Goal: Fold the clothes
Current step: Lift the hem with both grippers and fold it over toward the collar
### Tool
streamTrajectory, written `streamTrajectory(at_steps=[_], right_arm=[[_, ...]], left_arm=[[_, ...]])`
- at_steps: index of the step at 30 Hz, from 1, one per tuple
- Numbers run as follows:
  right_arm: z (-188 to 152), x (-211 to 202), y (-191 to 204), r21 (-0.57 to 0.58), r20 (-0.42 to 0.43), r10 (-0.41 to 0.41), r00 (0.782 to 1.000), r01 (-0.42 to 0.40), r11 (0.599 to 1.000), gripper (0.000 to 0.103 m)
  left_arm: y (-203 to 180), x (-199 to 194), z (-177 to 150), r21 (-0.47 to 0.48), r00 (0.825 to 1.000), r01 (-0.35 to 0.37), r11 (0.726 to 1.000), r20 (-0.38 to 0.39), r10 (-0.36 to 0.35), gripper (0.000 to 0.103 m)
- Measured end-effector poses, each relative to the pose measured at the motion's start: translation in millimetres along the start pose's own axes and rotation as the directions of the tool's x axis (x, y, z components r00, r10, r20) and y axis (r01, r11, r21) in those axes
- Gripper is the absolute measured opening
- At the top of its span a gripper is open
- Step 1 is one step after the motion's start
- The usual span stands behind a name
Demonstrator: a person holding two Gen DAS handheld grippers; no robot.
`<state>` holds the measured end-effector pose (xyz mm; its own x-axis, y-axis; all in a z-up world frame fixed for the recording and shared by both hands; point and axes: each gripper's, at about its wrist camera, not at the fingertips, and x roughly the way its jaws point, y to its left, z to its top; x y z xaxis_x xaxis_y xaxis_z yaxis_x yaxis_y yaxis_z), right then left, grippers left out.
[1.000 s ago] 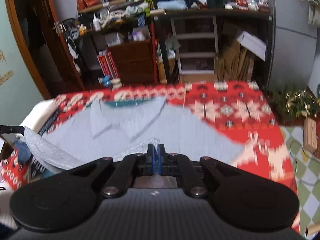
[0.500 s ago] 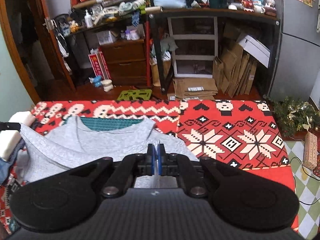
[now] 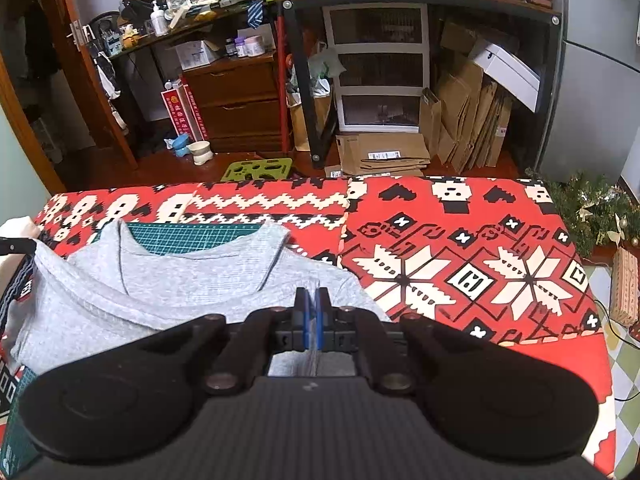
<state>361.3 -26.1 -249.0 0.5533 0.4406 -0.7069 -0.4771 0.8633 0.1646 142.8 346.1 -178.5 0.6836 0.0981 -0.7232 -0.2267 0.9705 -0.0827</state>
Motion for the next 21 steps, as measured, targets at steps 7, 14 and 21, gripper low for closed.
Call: streamTrajectory(at_steps=[7,14,21], right_arm=[[3.0,20.4,-4.6,0.014,-0.019,-0.018,1.0,0.019,1.0,0.003],[-3.3,43.7,-9.5,0.028,-0.051,-0.044,0.998,0.046,0.999,0.003],[-9.2,47.0,-21.6,0.088,-0.019,-0.051,0.999,0.052,0.995,0.02]], left_arm=[[5.6,25.5,-4.5,-0.023,0.999,-0.033,0.999,-0.043,0.032,0.003],[15.3,41.9,-13.8,-0.076,0.998,-0.027,0.997,-0.056,0.023,0.004],[21.4,39.8,-16.7,-0.097,0.999,-0.04,0.995,-0.007,0.04,0.036]])
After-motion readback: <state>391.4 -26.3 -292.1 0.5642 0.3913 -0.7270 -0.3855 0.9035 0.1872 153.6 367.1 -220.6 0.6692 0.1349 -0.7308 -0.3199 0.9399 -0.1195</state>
